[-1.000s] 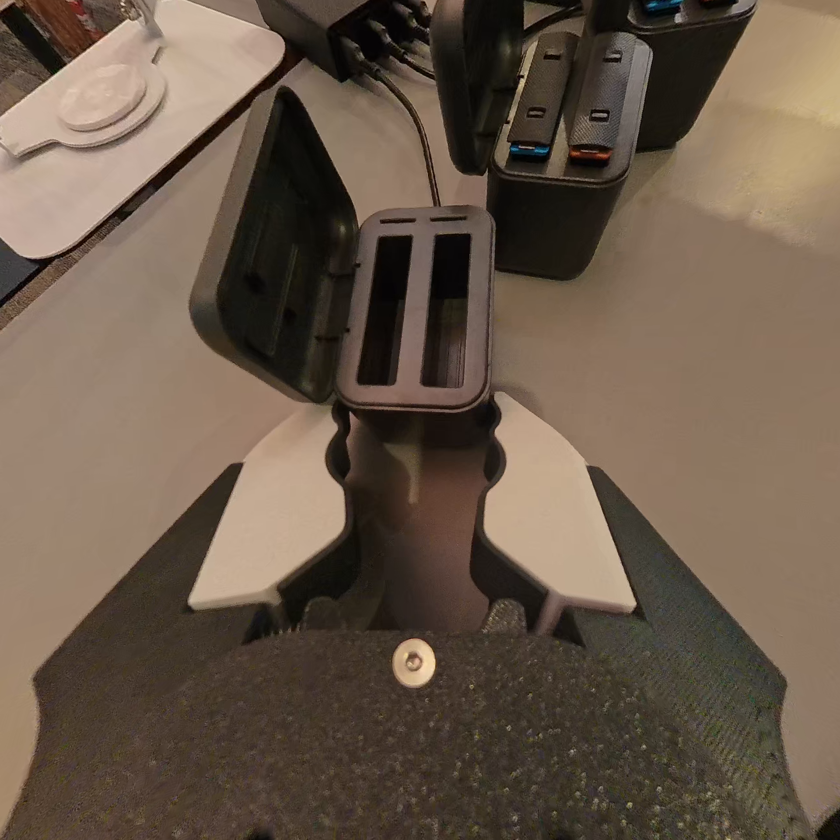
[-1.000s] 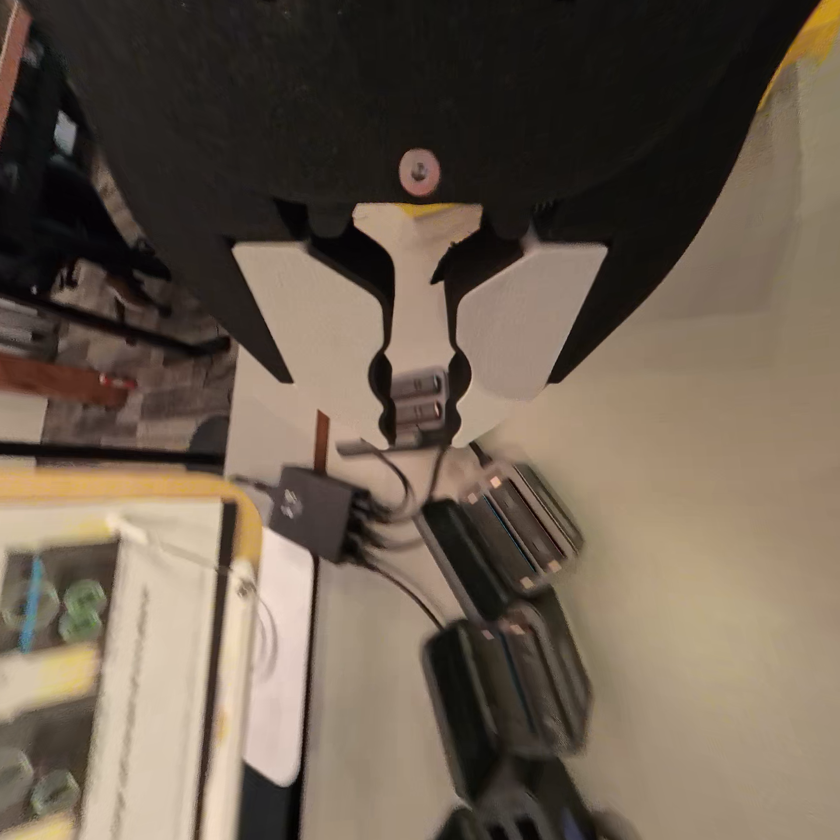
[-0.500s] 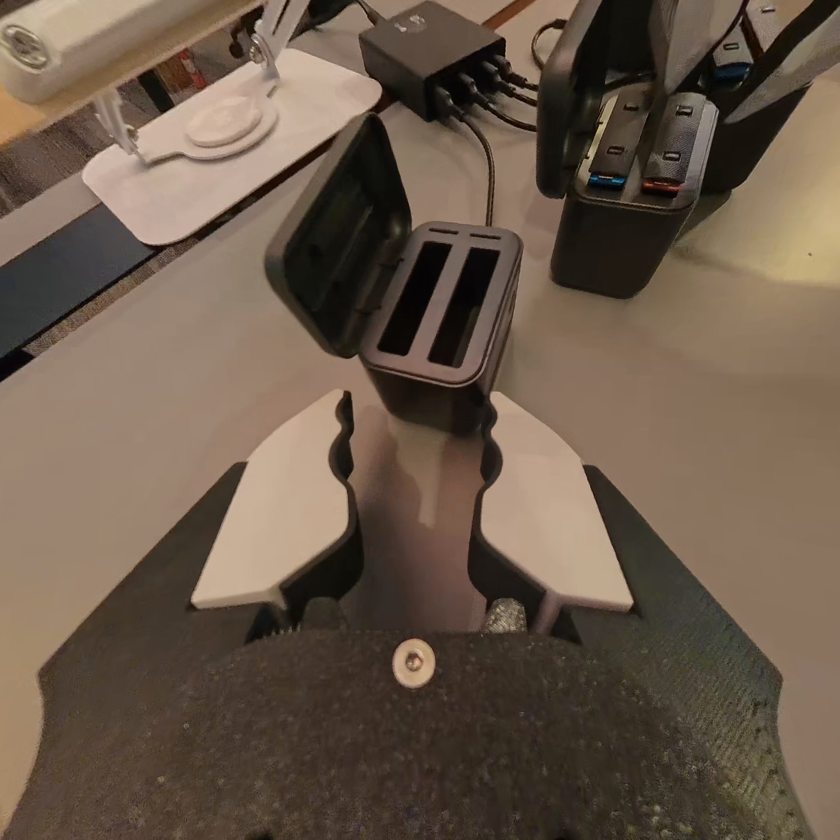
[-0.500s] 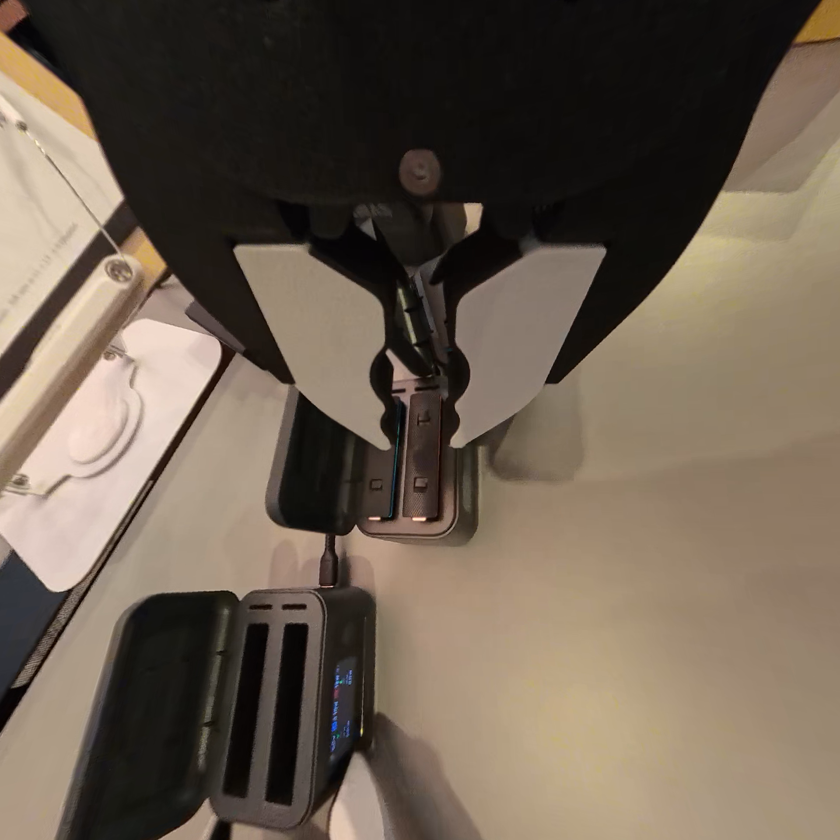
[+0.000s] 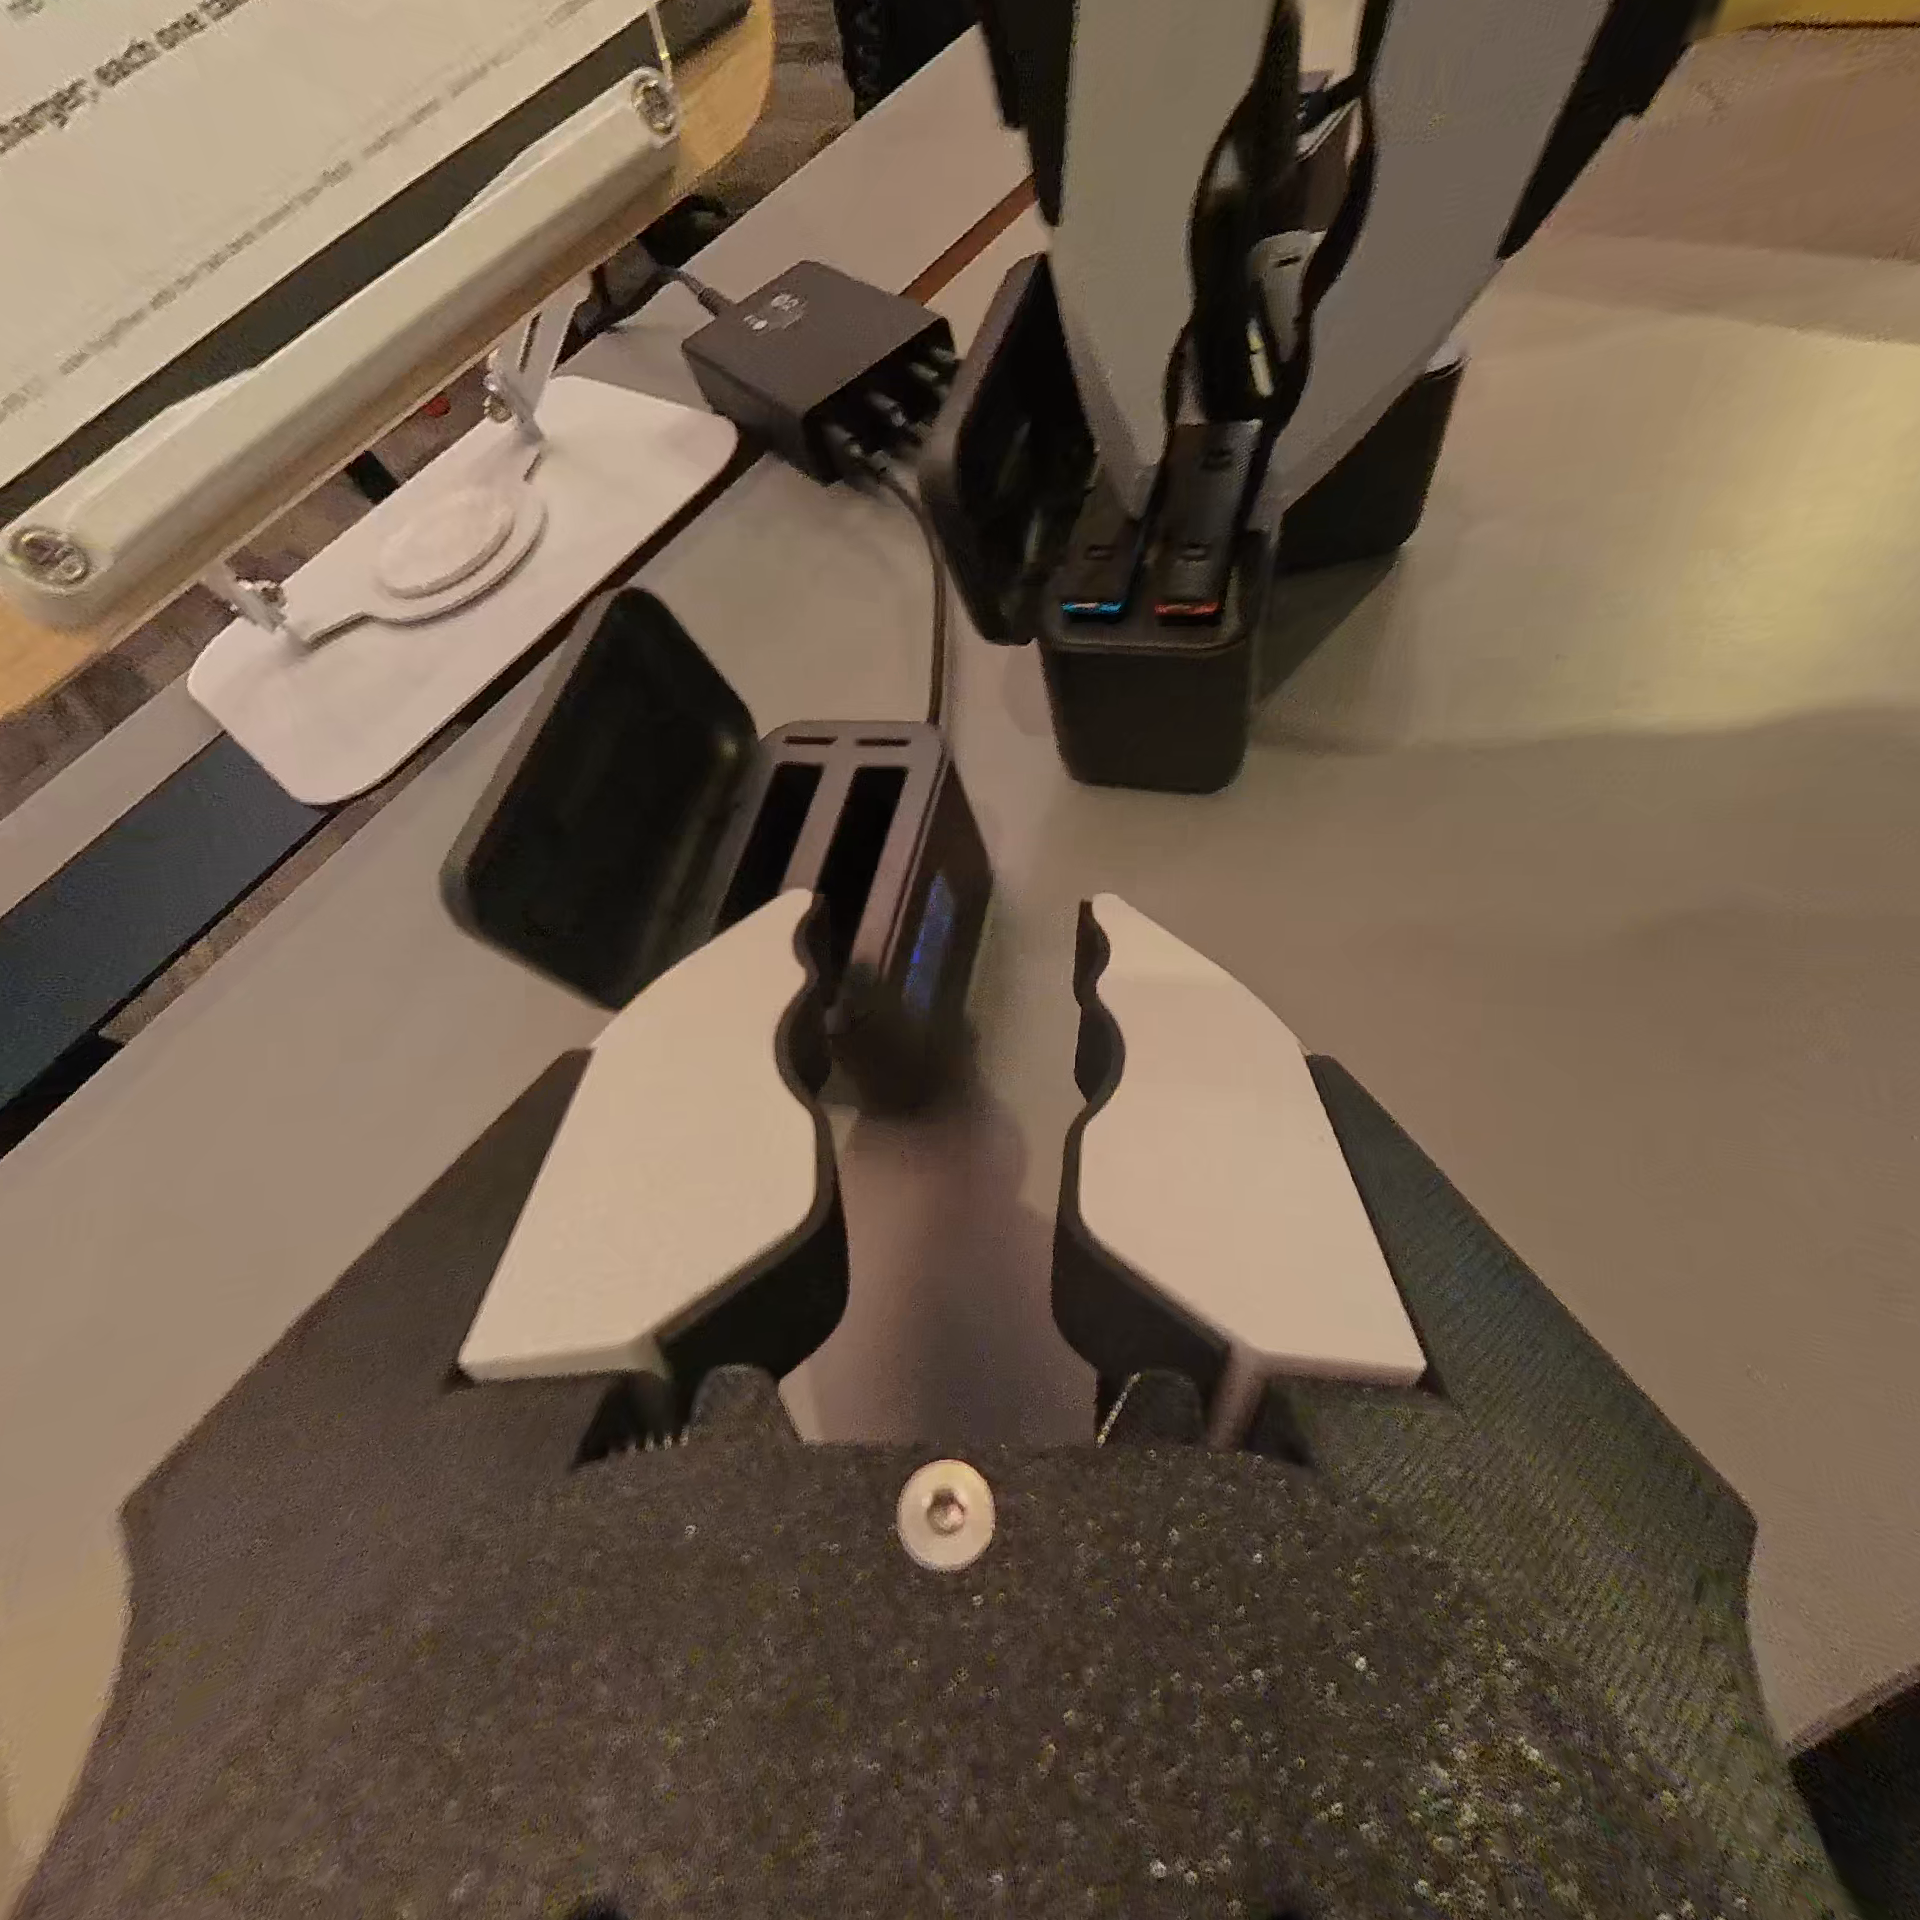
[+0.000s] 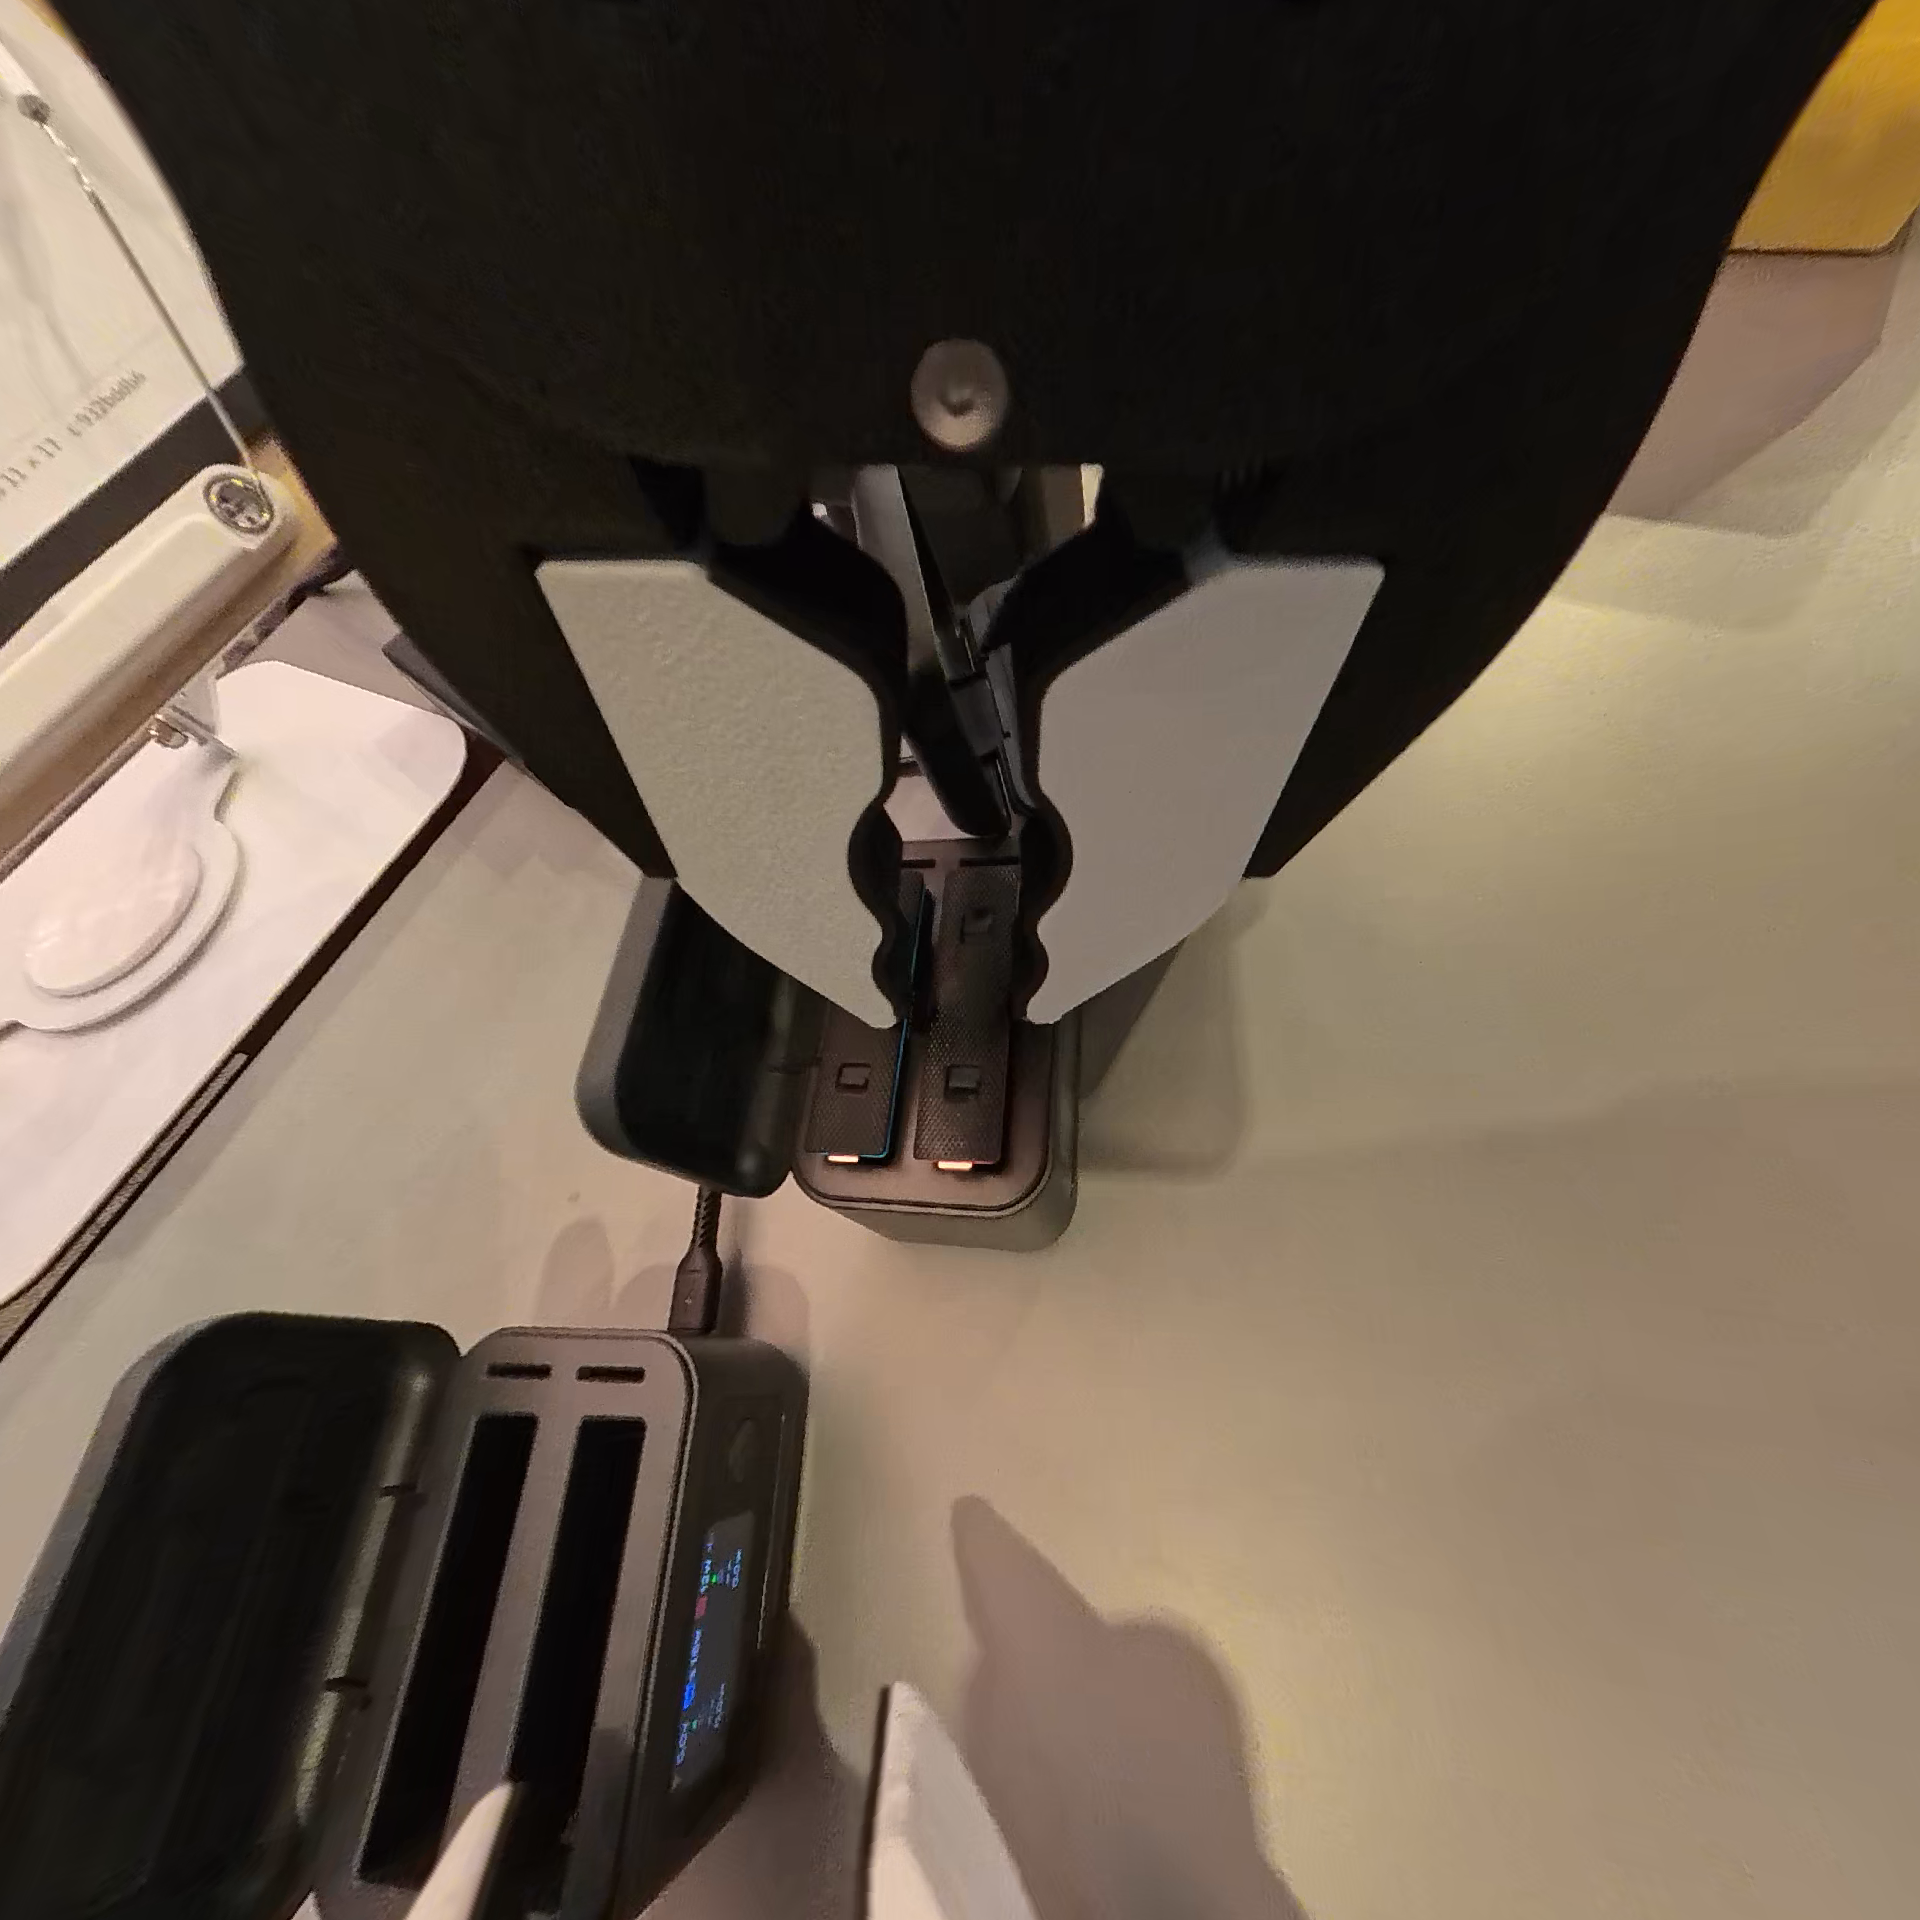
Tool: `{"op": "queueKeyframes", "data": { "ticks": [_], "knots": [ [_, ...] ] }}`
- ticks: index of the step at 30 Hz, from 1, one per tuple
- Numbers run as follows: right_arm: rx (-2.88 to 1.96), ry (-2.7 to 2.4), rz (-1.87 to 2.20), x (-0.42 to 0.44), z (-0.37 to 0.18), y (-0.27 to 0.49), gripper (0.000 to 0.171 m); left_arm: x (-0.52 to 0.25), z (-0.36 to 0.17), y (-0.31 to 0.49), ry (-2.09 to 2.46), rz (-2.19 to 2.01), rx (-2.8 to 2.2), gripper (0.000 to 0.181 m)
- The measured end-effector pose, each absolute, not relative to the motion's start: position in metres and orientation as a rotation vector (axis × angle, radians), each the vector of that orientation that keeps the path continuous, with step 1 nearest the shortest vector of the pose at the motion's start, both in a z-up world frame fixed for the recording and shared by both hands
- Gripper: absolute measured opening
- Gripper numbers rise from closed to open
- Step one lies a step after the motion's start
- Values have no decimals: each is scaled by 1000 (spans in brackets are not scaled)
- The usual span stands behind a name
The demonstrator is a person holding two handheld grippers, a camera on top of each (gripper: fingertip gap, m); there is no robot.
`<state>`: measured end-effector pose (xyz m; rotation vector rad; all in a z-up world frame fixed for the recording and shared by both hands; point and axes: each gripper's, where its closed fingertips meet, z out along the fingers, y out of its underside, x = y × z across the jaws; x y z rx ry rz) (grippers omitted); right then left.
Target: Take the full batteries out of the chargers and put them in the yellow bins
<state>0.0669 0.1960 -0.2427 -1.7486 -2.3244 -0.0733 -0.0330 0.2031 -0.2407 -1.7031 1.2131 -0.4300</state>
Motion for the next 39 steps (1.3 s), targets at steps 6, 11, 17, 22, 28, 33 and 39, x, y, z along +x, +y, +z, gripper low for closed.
{"op": "queueKeyframes", "data": {
  "ticks": [6, 11, 17, 22, 28, 33, 39],
  "knots": [
    [-1747, -2336, -82, 67, -243, 196, 17, -20, -248, 193, 1252, -459, -1698, 45],
    [-1753, -2330, -61, 66, -244, 195, 14, -16, -252, 191, 1256, -469, -1696, 46],
    [-1743, -2261, -20, 55, -244, 195, 14, -11, -251, 188, 1260, -486, -1681, 46],
    [-1728, -2216, 36, 43, -244, 193, 13, 1, -254, 181, 1283, -533, -1682, 48],
    [-1729, -2148, 154, 32, -235, 190, 11, 17, -270, 181, 1315, -543, -1743, 61],
    [-1726, -2116, 148, 32, -226, 197, 12, 22, -277, 192, 1283, -493, -1807, 68],
    [-1755, -2117, 109, 37, -230, 206, 15, 32, -283, 197, 1287, -502, -1857, 70]
  ]
}}
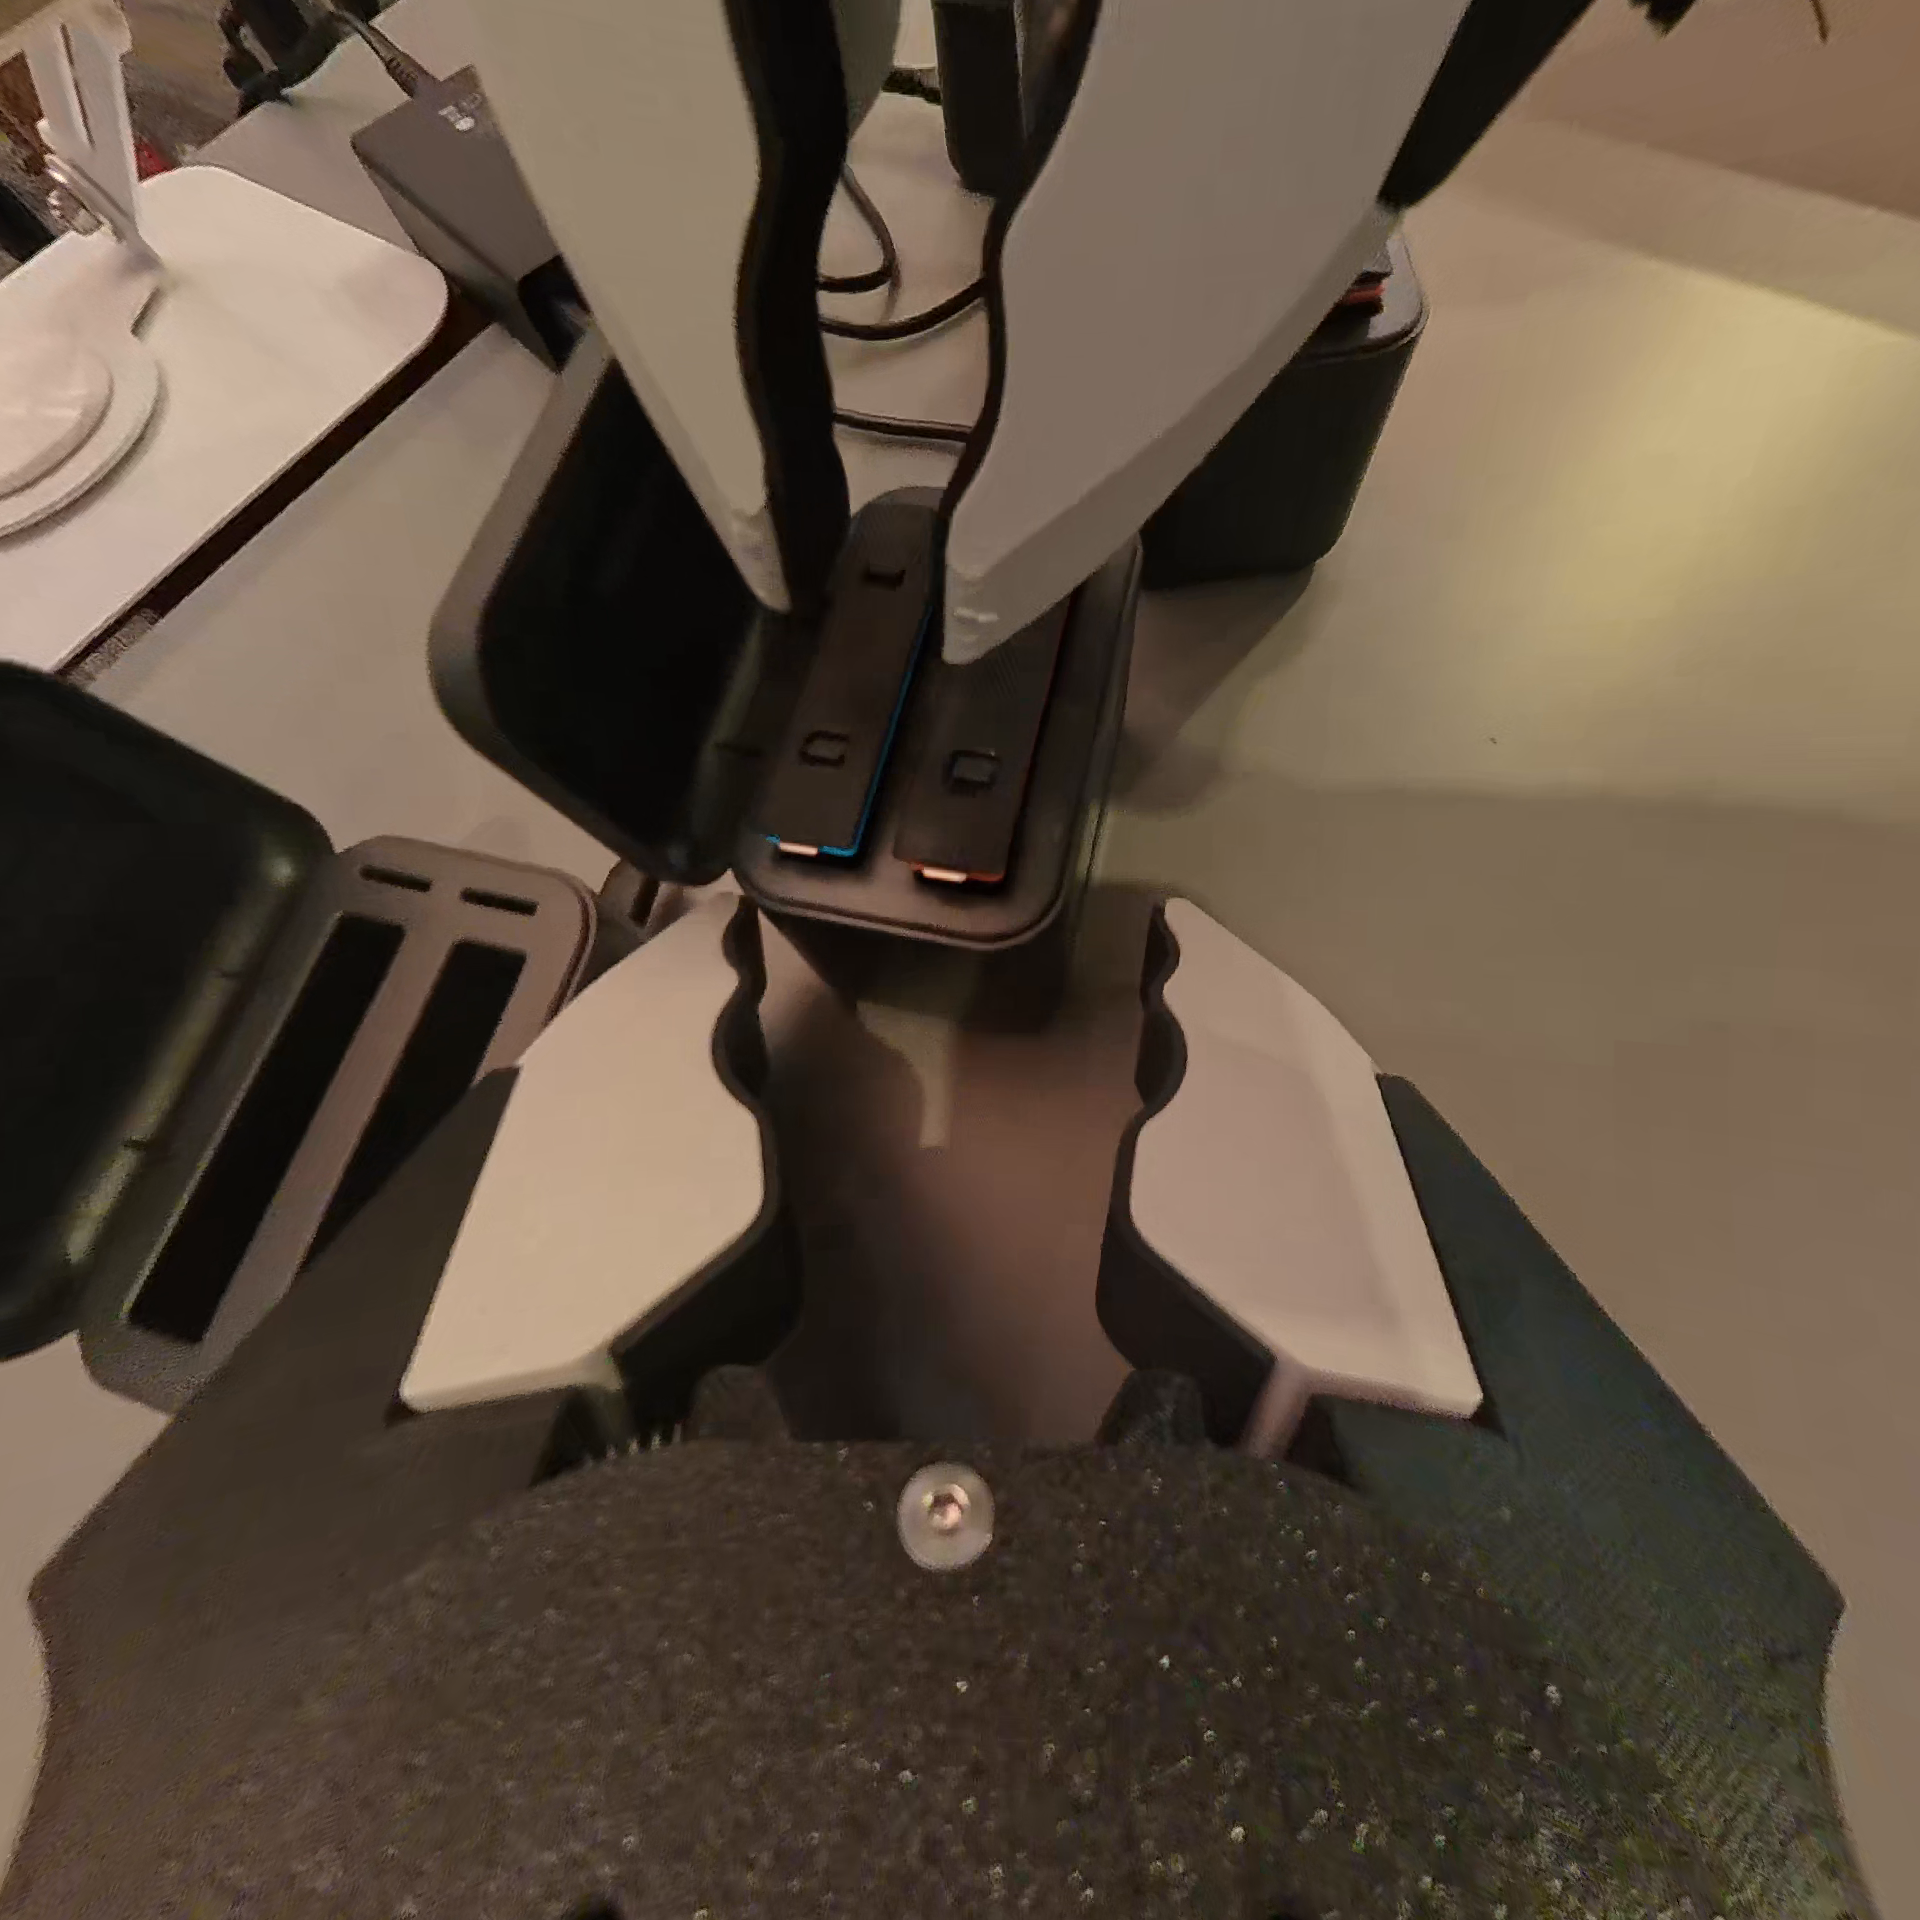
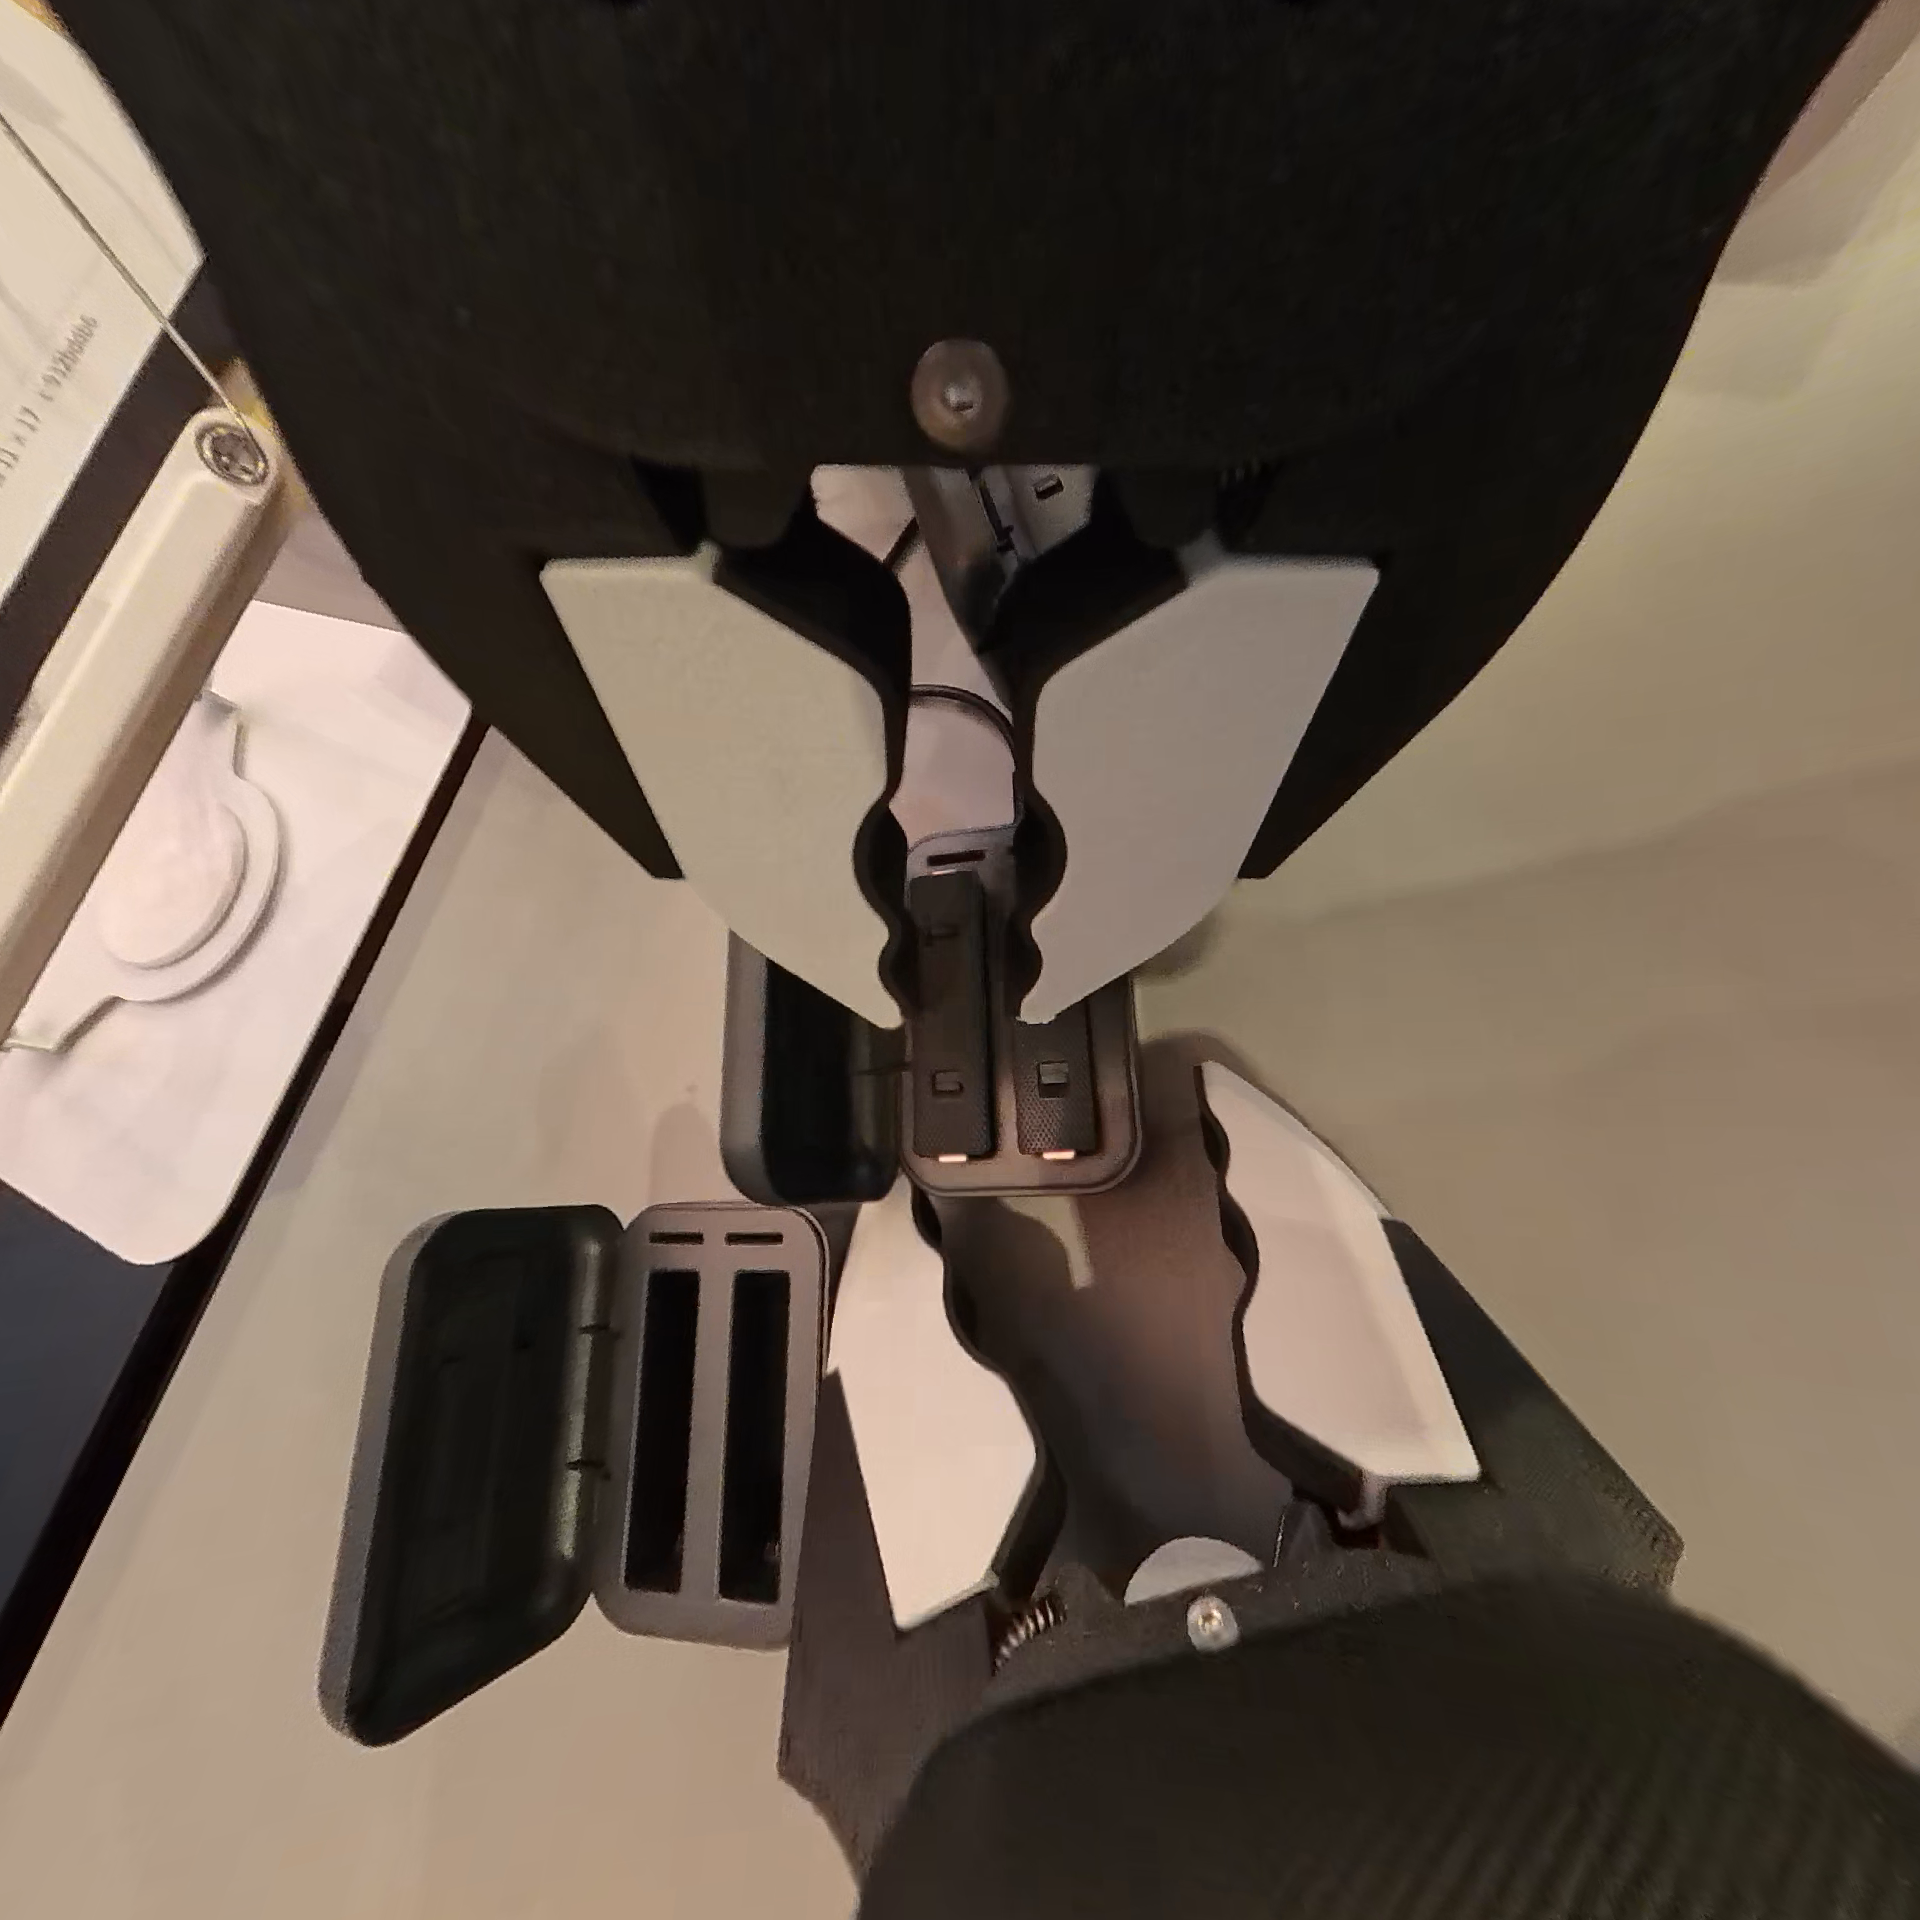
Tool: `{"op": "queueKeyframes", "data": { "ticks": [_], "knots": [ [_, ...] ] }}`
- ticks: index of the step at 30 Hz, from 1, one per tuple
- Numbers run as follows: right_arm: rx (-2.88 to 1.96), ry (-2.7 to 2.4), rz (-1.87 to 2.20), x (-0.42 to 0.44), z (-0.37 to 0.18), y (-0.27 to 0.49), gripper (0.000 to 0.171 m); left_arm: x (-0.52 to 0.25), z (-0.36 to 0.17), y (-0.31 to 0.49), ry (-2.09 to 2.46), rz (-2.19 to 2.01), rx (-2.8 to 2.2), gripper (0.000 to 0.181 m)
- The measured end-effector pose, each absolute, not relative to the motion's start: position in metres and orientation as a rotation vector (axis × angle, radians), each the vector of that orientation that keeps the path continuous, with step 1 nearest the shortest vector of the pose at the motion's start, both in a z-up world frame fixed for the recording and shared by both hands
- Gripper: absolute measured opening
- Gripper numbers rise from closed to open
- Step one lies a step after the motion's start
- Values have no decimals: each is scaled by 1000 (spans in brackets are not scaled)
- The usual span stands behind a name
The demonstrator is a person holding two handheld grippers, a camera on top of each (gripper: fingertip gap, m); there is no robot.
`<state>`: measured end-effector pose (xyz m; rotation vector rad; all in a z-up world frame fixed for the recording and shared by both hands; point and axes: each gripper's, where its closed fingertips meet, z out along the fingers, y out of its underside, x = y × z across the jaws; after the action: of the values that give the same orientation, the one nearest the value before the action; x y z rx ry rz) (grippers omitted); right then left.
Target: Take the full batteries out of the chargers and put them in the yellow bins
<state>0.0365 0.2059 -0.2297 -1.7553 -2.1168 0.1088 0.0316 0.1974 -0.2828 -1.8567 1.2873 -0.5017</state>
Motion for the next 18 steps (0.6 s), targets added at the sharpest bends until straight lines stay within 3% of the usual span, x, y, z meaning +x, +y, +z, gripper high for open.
{"op": "queueKeyframes", "data": {
  "ticks": [5, 18],
  "knots": [
    [-1770, -2128, 105, 36, -232, 209, 16, 32, -285, 201, 1285, -494, -1872, 56],
    [-1818, -2294, 22, 38, -242, 206, 10, 32, -284, 198, 1300, -504, -1862, 55]
  ]
}}
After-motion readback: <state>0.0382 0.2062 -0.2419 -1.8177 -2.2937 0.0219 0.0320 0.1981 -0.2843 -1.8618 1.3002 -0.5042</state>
